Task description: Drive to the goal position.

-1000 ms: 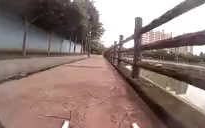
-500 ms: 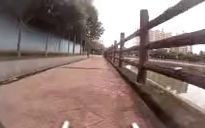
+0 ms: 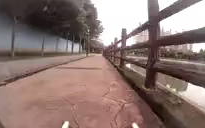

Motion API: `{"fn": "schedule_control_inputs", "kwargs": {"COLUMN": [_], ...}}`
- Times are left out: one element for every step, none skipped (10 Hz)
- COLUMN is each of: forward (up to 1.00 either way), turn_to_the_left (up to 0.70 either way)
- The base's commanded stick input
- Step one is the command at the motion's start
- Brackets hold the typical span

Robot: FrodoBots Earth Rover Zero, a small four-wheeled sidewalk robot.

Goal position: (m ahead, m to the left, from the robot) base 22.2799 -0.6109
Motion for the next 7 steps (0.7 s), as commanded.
{"fn": "schedule_control_inputs", "kwargs": {"forward": [0.7, 0.7, 0.7, 0.7, 0.7, 0.7, 0.7], "turn_to_the_left": [0.0, 0.0, 0.0, 0.0, 0.0, 0.0, 0.0]}}
